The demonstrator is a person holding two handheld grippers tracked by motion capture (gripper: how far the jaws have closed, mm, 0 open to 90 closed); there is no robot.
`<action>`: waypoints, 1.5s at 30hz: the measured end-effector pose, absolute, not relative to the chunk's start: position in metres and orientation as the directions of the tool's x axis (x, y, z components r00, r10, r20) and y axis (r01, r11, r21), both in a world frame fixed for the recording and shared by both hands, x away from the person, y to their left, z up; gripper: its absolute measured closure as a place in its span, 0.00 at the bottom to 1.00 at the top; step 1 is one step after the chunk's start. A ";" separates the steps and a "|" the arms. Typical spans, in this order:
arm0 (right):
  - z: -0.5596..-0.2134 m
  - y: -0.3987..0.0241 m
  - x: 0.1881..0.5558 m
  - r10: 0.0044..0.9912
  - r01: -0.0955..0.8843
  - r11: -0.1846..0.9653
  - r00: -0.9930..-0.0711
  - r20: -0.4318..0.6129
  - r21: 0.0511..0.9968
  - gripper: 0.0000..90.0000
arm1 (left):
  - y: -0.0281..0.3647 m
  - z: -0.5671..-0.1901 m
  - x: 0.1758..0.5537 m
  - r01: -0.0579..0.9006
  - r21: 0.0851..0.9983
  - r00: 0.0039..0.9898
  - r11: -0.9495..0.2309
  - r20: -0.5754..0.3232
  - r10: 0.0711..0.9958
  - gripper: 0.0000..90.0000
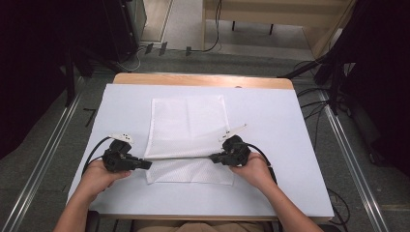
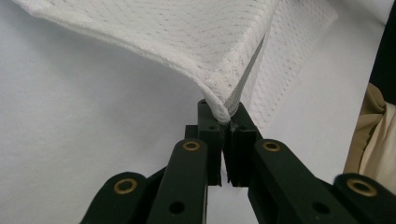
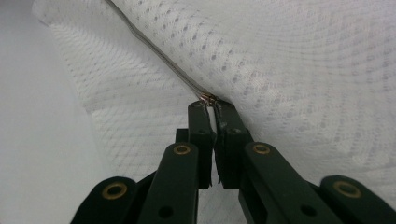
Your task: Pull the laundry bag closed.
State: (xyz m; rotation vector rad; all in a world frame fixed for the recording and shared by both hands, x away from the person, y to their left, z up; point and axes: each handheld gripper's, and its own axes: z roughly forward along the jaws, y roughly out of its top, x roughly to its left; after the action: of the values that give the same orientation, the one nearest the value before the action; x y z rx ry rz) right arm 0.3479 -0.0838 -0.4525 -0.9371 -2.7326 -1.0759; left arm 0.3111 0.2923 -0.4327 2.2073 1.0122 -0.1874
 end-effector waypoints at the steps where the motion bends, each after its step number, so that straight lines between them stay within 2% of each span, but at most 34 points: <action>1: -0.452 -0.085 0.348 0.521 0.563 0.573 -0.811 0.266 0.596 0.98 | 0.292 -0.433 0.311 0.713 0.532 0.685 -0.457 -0.391 0.615 0.97; 45: -0.449 -0.124 0.345 0.527 0.592 0.549 -0.793 0.306 0.590 0.98 | 0.298 -0.433 0.311 0.721 0.529 0.677 -0.447 -0.401 0.618 0.97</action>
State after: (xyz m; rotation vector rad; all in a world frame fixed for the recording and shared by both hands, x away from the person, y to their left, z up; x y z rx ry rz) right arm 0.3448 -0.1241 -0.4494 -0.9721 -2.6822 -1.0755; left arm 0.3111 0.2978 -0.4330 2.1978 1.0244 -0.1933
